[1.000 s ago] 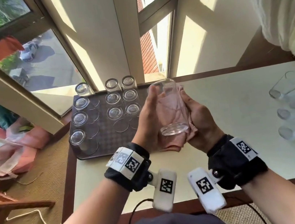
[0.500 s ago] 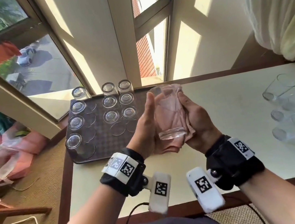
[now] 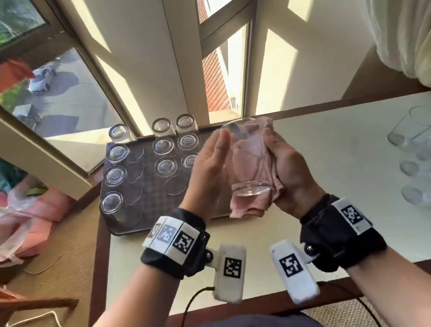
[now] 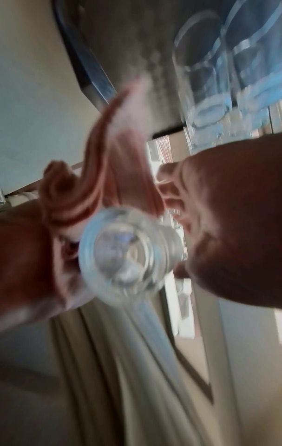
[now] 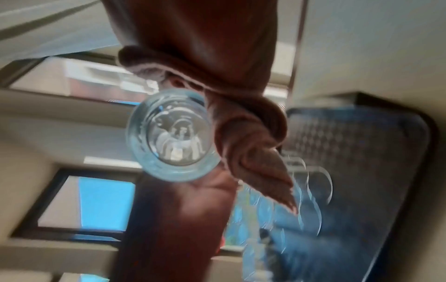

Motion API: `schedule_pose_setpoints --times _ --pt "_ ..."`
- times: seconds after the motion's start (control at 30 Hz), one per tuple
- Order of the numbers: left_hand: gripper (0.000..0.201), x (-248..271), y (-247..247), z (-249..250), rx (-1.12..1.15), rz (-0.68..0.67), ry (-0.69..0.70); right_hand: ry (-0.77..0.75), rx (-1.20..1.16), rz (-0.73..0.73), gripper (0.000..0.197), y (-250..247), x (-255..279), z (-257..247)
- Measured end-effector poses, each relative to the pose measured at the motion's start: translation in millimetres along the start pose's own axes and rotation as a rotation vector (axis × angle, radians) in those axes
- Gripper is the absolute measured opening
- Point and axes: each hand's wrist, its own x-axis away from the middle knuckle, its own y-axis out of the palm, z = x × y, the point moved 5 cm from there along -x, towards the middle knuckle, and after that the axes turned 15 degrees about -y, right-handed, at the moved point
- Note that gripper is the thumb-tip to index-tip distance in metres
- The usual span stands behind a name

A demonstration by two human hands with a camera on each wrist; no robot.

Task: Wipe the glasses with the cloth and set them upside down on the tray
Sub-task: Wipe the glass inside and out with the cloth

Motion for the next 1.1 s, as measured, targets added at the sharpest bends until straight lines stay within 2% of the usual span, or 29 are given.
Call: schedule_pose_setpoints --times 0.03,0.07,0.13,0.17,0.23,0.33,0.37,0.4,0.47,0.53,0.57,0.6,0.63,0.67,0.73,0.8,0.83,0.93,0.97,1.0,1.07,1.1 --pt "0.038 0.4 -5.0 5.8 -0.057 0.099 0.057 -0.074 0.177 0.009 0.054 -1.0 -1.9 -3.5" --pt "0.046 3.4 -4.6 9.2 -0.106 0.134 0.100 -0.150 0.367 -0.005 0.052 -0.9 -3.7 -4.2" --pt "0.060 5.0 4.9 7.7 -0.184 0.127 0.124 -0.253 0.564 -0.069 0.049 4.0 -3.4 -2.2" --pt "0.071 6.0 8.0 7.1 -0.238 0.169 0.153 -0.264 0.534 -0.099 0.048 6.7 -3.8 1.6" --pt "0.082 6.9 12.0 5.1 -0.273 0.199 0.180 -0.207 0.280 -0.133 0.045 12.0 -1.9 4.1" --pt "0.053 4.4 12.3 3.7 -0.059 0.003 0.074 -0.003 -0.107 -0.087 0.051 10.4 0.7 4.8" --pt "0.036 4.8 8.1 4.5 -0.020 0.005 0.057 0.026 -0.138 -0.071 0.053 7.1 0.7 5.6" --pt "0.024 5.8 6.8 6.2 -0.002 0.000 0.056 0.017 -0.112 -0.051 0.054 3.2 -0.7 6.4" --pt "0.027 10.8 5.4 10.0 -0.055 0.054 0.108 -0.086 0.117 -0.022 0.052 -0.1 -2.4 3.2" --pt "0.026 11.1 5.7 7.7 -0.082 0.063 0.127 -0.219 0.363 -0.069 0.047 5.2 -3.1 0.1" --pt "0.031 13.0 10.2 7.6 -0.092 0.053 0.107 -0.269 0.456 -0.112 0.047 9.3 -3.0 -0.2" --pt "0.052 10.0 7.9 4.1 -0.123 0.088 0.110 -0.284 0.494 -0.155 0.048 14.0 -2.7 -0.1" --pt "0.070 6.9 6.3 0.9 -0.135 0.101 0.104 -0.269 0.452 -0.177 0.049 16.9 -2.6 2.3" --pt "0.074 3.8 2.7 -0.9 -0.118 0.088 0.109 -0.214 0.335 -0.168 0.049 17.7 -1.9 4.5" --pt "0.063 6.0 3.7 -1.4 -0.023 -0.024 0.048 -0.049 0.041 -0.113 0.050 17.1 2.1 7.6" --pt "0.055 7.5 0.6 -5.0 0.037 -0.117 -0.061 0.043 -0.093 -0.068 0.052 13.6 5.4 11.6" --pt "0.050 11.7 1.0 -3.3 0.005 -0.129 -0.093 0.025 -0.059 -0.034 0.054 11.3 4.3 11.9" --pt "0.023 11.7 -9.5 1.5 -0.094 0.017 -0.039 -0.164 0.310 -0.009 0.057 9.5 2.0 6.0" --pt "0.024 14.9 -7.4 3.6 -0.086 0.033 -0.039 -0.217 0.410 -0.031 0.052 10.4 2.0 6.7" --pt "0.034 15.5 -3.9 1.7 -0.083 0.007 -0.029 -0.245 0.463 -0.057 0.046 13.9 2.8 8.3" --pt "0.054 16.9 1.1 -3.4 -0.075 0.005 -0.003 -0.224 0.388 -0.085 0.047 18.0 3.4 12.1" --pt "0.052 17.3 3.6 -4.8 -0.059 -0.009 0.008 -0.169 0.256 -0.081 0.049 19.1 3.5 13.6"
